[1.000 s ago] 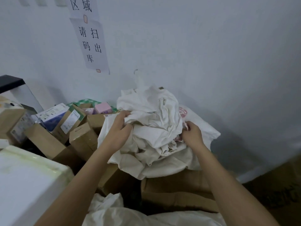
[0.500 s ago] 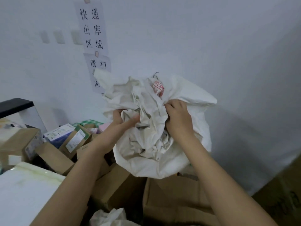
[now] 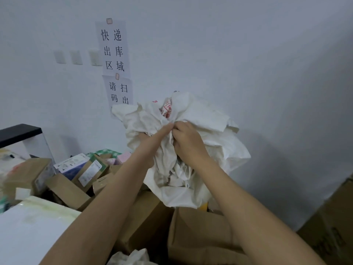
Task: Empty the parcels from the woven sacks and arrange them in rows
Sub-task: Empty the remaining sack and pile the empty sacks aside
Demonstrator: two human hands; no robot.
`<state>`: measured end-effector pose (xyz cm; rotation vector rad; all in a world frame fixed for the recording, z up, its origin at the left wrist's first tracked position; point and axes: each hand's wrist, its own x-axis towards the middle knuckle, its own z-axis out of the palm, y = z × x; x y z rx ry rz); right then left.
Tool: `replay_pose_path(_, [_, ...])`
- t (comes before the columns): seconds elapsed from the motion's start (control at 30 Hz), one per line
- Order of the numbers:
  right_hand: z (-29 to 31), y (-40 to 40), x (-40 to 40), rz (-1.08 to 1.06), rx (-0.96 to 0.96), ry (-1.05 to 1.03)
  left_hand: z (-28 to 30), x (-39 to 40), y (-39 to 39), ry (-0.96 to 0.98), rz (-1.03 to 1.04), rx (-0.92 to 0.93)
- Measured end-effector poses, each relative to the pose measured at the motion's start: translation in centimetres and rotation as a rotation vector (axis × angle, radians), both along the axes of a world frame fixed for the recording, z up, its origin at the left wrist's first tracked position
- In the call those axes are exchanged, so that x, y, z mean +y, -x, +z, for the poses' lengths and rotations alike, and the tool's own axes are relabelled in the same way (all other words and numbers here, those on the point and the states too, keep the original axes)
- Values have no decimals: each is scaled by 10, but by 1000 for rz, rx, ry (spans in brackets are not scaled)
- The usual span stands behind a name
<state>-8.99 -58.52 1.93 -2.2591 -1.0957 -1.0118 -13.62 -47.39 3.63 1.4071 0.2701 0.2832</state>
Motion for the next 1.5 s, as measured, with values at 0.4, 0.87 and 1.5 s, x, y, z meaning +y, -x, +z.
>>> replay_pose_path(0.4, [10, 20, -22, 2, -46, 195, -24, 14, -14, 34, 235, -7])
replay_pose_path(0.87, [-22, -15, -114, -171, 987, -927, -27, 8, -16, -4, 242, 36])
replay_pose_path(1.5, [-161, 45, -90, -251, 827, -585, -118, -70, 4, -1516, -1, 207])
